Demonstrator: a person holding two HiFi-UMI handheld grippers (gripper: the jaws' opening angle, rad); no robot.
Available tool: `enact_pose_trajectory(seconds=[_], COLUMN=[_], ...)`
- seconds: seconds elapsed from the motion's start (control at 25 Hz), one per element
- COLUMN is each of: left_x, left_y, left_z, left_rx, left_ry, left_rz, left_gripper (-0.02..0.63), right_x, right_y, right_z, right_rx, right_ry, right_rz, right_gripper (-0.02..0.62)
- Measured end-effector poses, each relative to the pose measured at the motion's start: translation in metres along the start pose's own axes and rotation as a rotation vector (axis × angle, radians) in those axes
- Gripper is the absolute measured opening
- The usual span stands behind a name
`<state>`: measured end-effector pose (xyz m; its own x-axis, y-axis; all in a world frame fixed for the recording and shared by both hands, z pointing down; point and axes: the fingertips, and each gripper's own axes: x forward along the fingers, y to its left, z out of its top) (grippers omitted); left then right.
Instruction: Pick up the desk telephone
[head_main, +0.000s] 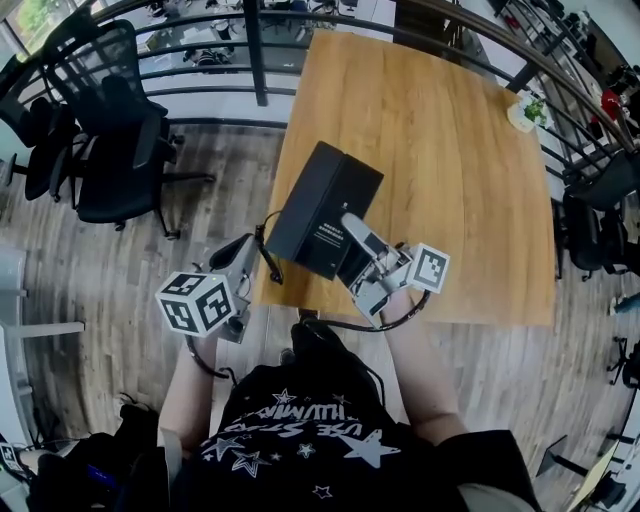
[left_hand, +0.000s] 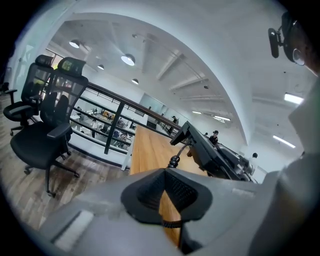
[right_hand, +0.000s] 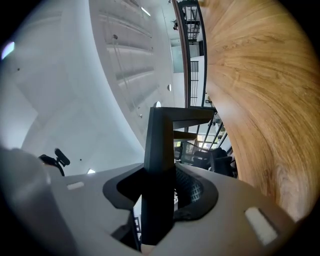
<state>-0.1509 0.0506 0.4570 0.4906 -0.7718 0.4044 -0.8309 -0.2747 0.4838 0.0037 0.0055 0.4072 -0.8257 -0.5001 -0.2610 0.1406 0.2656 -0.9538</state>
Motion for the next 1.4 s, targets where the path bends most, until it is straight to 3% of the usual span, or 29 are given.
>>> enact_pose_trajectory(seconds=[0.36,0.88,1.4], left_x=[-0.053,-0.091,-0.091], left_y=[-0.016,-0.056,-0.11], left_z=[-0.034,-0.066,-0.096], left_rx=[0.005,0.005,0.003], left_ry=[-0.03,-0.027,-0.016], left_rz=[0.012,-0.024,-0.001], left_gripper=[0.002,0.002,0.002], right_x=[-0.049,-0.106,-0.155], right_y=[0.028,0.063,0.074], right_z=[-0.044,-0.071,-0.084], right_rx=[-0.042,-0.001,0.005], right_ry=[-0.039,-0.131,-0.074], right_rz=[-0.024,-0.033,-0.041], right_gripper=[0.167,0.169,0.169])
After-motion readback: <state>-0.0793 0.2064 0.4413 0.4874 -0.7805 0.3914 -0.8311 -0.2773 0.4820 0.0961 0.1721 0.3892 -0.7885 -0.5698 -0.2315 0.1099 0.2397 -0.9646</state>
